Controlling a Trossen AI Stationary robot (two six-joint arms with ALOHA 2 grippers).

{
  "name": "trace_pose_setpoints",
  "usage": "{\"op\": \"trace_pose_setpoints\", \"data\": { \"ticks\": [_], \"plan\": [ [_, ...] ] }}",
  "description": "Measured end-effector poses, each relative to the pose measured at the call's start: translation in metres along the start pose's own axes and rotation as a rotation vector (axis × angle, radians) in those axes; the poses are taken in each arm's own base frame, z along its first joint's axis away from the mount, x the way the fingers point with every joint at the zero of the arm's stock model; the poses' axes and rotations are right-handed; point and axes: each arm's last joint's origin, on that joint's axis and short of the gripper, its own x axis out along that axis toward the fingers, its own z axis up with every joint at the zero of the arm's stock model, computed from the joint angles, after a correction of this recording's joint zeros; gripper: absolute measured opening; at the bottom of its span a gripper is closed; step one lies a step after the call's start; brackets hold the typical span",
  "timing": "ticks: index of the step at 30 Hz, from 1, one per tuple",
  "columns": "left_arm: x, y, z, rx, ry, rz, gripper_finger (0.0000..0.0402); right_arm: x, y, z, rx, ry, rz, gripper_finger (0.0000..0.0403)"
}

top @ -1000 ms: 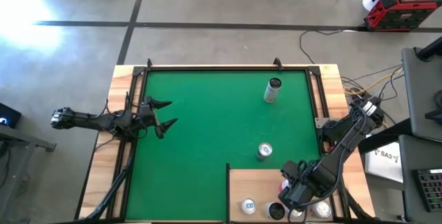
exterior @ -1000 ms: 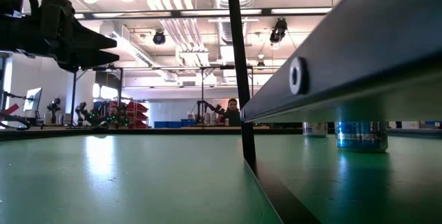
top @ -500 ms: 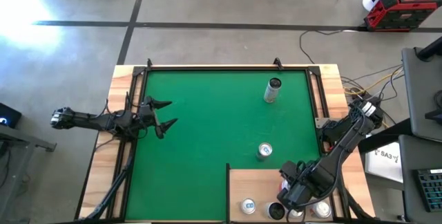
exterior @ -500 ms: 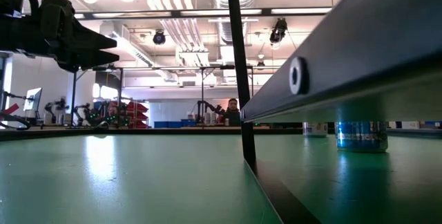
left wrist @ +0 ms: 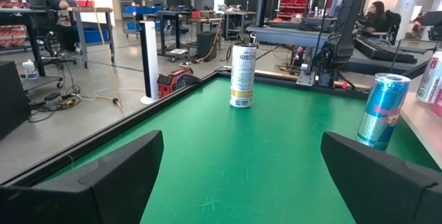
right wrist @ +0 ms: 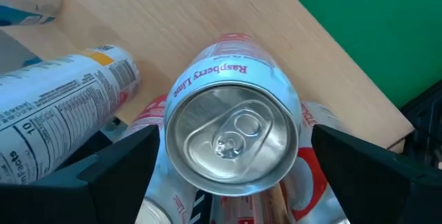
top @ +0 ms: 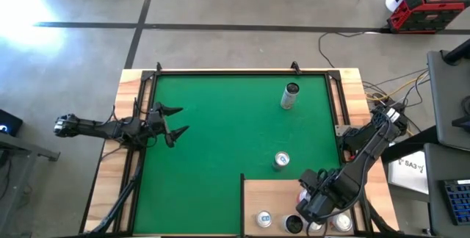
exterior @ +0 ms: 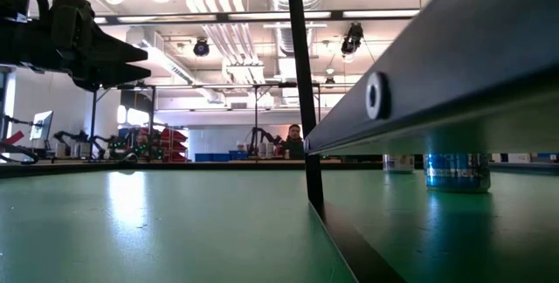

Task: Place canned beverage on shelf
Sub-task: Put the white-yellow soda can aligned with the white-yellow soda can on the shelf

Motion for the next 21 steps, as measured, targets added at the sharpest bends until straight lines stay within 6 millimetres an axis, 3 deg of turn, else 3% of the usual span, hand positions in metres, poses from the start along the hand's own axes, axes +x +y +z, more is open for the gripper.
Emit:
{"op": "trace_pose_setpoints", "data": {
  "ticks": [12,21],
  "plan": [
    [0.0,0.0,0.0,0.0,0.001,0.0,0.0378,-0.013,0.003,0.013,-0.038,-0.006,0.031,0.037],
    [0.0,0.0,0.0,0.001,0.001,0.0,0.0378,-0.048,-0.004,0.03,0.081,-0.085,-0.009,0.037]
  ]
}}
